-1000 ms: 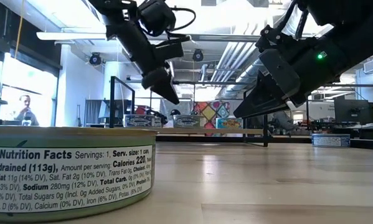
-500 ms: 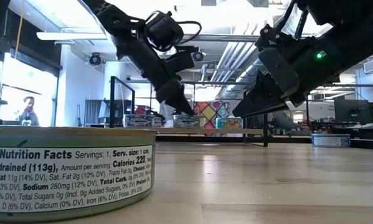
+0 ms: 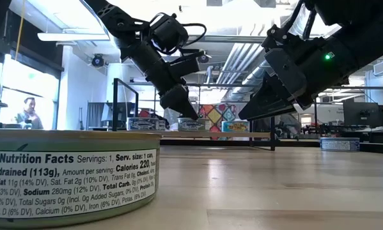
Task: Stack canned seafood by type on shelf
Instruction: Put the green tuna can on the shelf
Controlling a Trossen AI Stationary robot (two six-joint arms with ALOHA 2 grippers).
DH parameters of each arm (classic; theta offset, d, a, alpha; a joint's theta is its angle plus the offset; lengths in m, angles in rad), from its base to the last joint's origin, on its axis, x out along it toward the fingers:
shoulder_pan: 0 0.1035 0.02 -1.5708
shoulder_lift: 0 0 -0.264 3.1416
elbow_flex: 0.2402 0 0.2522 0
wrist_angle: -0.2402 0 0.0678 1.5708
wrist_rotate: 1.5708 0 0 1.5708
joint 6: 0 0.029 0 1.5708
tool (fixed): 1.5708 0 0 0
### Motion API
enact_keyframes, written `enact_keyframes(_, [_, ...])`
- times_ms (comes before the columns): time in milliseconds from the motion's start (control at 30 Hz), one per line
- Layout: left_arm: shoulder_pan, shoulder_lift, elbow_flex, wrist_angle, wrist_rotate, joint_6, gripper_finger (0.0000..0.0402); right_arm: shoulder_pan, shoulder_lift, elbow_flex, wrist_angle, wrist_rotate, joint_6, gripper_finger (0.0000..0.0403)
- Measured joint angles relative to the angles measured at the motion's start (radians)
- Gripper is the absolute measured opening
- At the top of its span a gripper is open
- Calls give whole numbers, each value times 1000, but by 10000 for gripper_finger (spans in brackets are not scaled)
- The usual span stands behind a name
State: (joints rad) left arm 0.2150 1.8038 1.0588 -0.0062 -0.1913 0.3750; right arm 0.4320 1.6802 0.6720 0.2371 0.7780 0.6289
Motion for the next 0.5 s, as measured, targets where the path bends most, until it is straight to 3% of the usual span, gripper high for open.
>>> enact_keyframes(167, [-17, 6, 0, 3, 60, -25, 67, 0, 0, 0, 0, 1, 0, 144])
enact_keyframes(500, [40, 28, 1, 9, 47, -25, 53, 0, 0, 0, 0, 2, 0, 144])
